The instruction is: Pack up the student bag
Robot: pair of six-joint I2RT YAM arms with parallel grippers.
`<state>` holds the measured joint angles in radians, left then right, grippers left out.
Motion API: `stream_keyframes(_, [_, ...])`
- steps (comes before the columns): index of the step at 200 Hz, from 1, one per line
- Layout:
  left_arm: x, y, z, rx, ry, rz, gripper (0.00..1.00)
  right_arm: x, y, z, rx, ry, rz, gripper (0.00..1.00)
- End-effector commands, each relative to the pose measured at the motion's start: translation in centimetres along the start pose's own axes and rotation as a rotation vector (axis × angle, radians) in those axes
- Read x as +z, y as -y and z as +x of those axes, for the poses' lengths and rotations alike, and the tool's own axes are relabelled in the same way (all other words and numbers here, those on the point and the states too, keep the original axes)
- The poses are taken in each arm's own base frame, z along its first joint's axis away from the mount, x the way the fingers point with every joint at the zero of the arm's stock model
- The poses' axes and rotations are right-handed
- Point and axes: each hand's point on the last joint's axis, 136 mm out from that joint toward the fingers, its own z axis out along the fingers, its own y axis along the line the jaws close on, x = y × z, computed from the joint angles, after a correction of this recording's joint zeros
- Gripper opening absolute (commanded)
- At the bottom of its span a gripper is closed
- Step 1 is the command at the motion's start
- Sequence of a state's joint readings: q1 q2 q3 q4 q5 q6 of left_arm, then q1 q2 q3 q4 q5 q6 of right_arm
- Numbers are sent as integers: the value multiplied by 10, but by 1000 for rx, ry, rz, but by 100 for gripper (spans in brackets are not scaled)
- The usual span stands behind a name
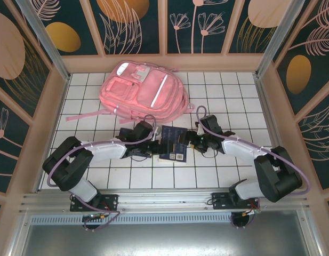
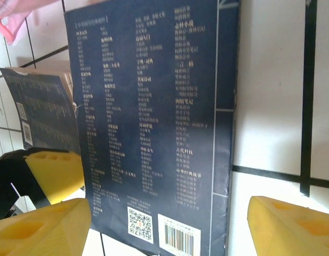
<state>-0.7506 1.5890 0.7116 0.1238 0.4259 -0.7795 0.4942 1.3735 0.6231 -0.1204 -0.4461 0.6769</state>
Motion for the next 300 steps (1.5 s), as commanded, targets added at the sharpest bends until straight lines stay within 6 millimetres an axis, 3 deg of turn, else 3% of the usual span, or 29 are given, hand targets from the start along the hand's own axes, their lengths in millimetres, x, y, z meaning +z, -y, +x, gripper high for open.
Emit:
stream_keyframes(1, [-3, -18, -4, 13, 22, -119, 99, 6, 3, 12, 54, -60, -16, 77])
stream_keyframes(35, [-7, -25, -9, 40, 45, -172, 99, 17, 12, 10, 38, -88, 31, 75])
stream_keyframes(74, [-2, -20, -30, 55, 99, -190, 98, 26, 14, -2, 30, -75, 48, 74])
stream_keyframes(92, [5, -18, -38, 49, 104, -181, 86, 28, 16, -6, 33, -69, 60, 73])
stream_keyframes(122, [15, -7, -48, 42, 105, -137, 54, 29, 17, -8, 36, -66, 63, 73])
stream_keyframes(135, [24, -18, -44, 20, 86, -158, 40, 28, 19, -9, 42, -60, 68, 73])
stream_keyframes(147, [25, -24, -41, 5, 83, -164, 35, 28, 20, -9, 43, -57, 67, 73])
stream_keyframes(179, [26, -41, -33, -26, 72, -186, 36, 31, 22, -10, 51, -60, 58, 71])
stream_keyframes(213, [22, -46, -27, -32, 64, -197, 36, 39, 20, -9, 67, -83, 36, 68])
stream_keyframes(234, [18, -39, -27, -21, 67, -173, 40, 40, 22, -11, 60, -76, 50, 67])
stream_keyframes(240, [11, -27, -33, -6, 87, -141, 44, 40, 23, -12, 56, -73, 60, 67])
stream_keyframes(257, [-1, -15, -41, 13, 119, -131, 46, 39, 28, -13, 48, -70, 86, 67])
stream_keyframes(300, [-11, -23, -48, 30, 135, -231, 46, 38, 28, -12, 43, -70, 92, 67])
